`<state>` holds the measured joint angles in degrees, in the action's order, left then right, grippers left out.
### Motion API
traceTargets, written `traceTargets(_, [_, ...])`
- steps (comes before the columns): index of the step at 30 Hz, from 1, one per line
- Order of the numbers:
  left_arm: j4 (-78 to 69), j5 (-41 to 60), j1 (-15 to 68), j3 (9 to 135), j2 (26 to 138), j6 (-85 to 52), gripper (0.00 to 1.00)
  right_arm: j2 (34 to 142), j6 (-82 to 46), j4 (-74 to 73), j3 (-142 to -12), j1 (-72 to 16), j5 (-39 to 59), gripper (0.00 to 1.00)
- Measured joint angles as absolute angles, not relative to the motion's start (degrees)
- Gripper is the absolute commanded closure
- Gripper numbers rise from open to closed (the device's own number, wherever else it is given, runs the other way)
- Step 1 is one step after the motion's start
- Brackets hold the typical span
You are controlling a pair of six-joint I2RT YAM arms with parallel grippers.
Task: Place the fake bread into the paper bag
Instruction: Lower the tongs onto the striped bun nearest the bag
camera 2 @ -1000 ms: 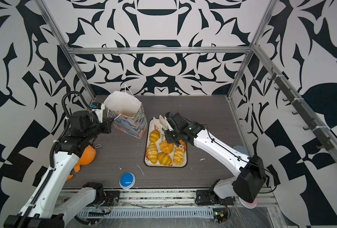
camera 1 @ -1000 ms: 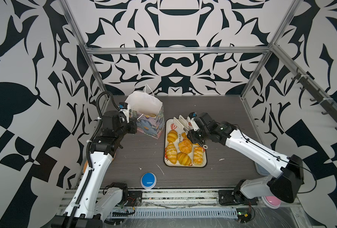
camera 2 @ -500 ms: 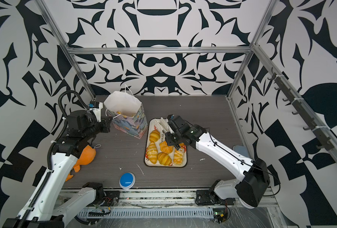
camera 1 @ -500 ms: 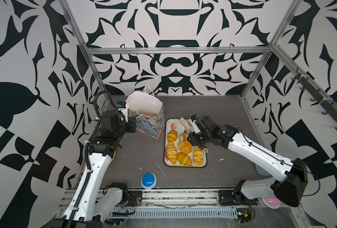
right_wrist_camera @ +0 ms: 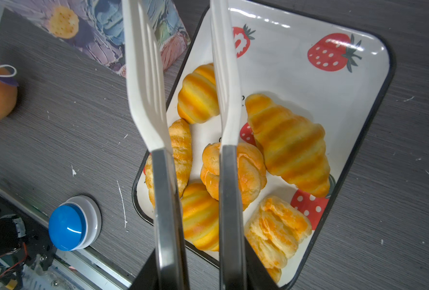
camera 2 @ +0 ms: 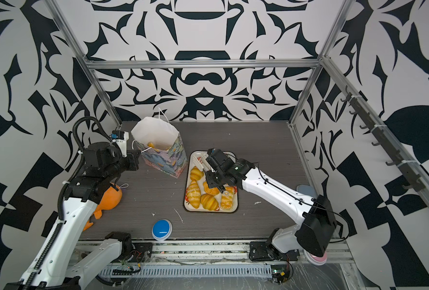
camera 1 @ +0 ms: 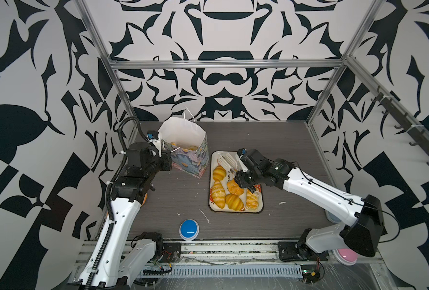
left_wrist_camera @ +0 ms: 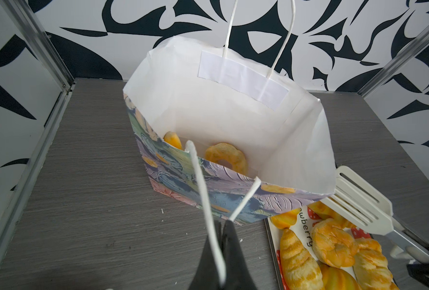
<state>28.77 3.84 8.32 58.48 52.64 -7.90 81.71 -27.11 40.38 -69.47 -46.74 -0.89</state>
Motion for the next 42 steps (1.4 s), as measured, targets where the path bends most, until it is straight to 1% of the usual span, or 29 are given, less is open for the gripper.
traceTargets(5, [28.80, 3.79, 8.38, 58.52, 52.51, -7.90, 1.00, 84.82, -27.09, 40.36, -69.47, -46.87, -0.91, 0.55])
traceTargets(8, [28.80, 3.64, 8.45, 58.52, 52.16, -7.90, 1.00, 86.24, -27.05, 40.12, -69.47, -46.87, -0.95, 0.50])
traceTargets(12, [28.84, 3.66, 8.82, 58.52, 52.05, -7.92, 1.00, 88.25, -26.89, 39.35, -69.47, -46.87, -1.10, 0.48])
traceTargets(31, [29.02, 3.84, 9.34, 58.52, 52.18, -8.10, 1.00, 94.59, -26.85, 36.95, -69.47, -46.87, -1.02, 0.45])
traceTargets(42, [29.04, 3.86, 9.34, 58.54, 52.21, -8.10, 1.00, 95.26, -26.83, 35.81, -69.47, -46.87, -0.03, 0.45])
